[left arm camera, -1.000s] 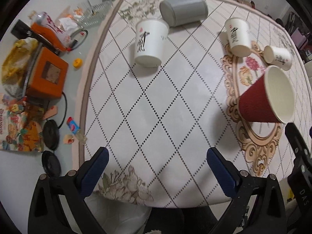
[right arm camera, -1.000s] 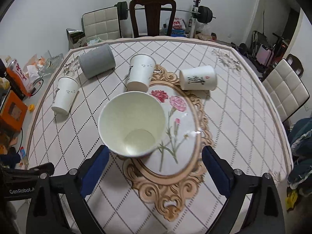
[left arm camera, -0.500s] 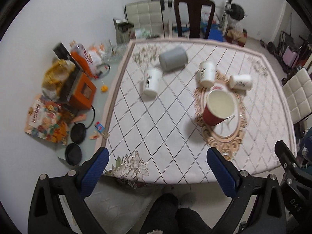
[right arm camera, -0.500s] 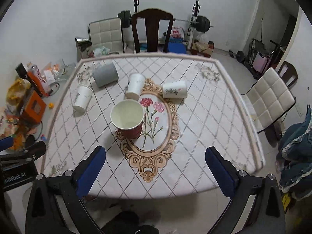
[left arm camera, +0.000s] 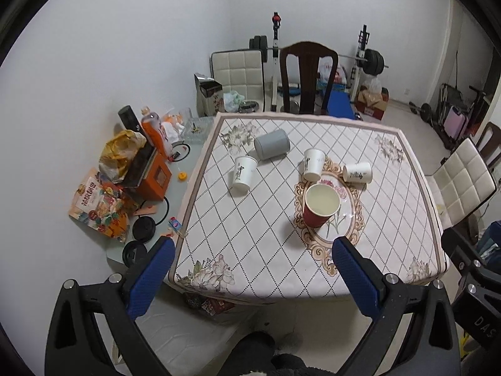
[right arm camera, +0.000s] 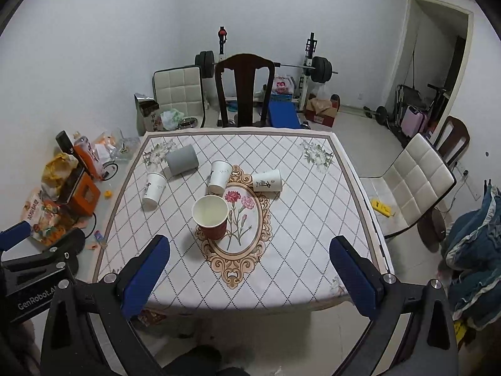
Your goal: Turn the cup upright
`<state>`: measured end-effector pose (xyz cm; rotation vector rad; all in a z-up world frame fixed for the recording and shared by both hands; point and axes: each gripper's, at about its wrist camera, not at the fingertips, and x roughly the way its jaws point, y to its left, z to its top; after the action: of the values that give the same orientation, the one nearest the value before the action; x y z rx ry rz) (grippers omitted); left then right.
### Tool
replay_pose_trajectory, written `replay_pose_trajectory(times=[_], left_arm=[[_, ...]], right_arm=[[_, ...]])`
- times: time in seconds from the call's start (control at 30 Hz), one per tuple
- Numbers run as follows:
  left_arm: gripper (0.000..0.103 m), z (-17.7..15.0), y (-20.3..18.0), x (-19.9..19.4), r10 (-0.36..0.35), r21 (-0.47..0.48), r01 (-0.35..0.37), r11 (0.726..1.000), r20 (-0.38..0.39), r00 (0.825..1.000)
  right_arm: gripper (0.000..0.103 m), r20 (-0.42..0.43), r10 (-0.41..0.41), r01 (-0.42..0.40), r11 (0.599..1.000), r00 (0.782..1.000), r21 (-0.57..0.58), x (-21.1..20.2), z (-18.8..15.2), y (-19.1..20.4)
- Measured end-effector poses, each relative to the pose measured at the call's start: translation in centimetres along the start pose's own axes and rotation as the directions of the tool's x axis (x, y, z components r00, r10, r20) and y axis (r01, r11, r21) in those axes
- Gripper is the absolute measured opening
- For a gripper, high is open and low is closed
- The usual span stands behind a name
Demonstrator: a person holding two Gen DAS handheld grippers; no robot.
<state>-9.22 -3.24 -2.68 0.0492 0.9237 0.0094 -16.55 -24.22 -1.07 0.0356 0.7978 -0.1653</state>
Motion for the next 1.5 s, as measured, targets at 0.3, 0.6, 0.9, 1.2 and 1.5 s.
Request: replay_pose_trajectory(times=[0.3, 0.6, 0.9, 1.2, 1.5], left_arm=[[0.102, -0.4, 0.6, -2.1, 0.012, -0.024, -0.012, 1.000, 0.023, 1.000], [0.102, -0.9, 1.0, -2.6, 0.017, -0.021, -0.016, 1.000, 0.028, 0.999], [0.102, -1.4, 1.0, -2.8, 0.032, -0.009, -0.032, 0.999, 0.032, 0.999], [0.102, -1.5, 1.7, -2.5, 0.027, -0.007, -0.027, 1.000, 0.013, 1.000], [0.102, -1.6, 2.0, -2.3, 0.022, -0.002, -0.022, 1.000, 0.012, 1.000]], right_arm=[[0.103, -0.003, 0.031, -0.031, 0.999, 1.000, -0.008, -2.2, -0.3, -0.1], [0.103, 0.000, 0.038, -0.038, 0.999, 0.999, -0.013, -2.6, -0.6, 0.0], [0.103, -0.007, 0.045, -0.045, 0.999, 0.999, -0.020, -2.6, -0.5, 0.2], [0.103, -0.017, 0.049, -0.050, 0.999, 0.999, -0.022, -2.3, -0.5, 0.4], [0.103, -0.020, 0.051, -0.052, 0.998, 0.998, -0.023, -2.1, -0.8, 0.5]])
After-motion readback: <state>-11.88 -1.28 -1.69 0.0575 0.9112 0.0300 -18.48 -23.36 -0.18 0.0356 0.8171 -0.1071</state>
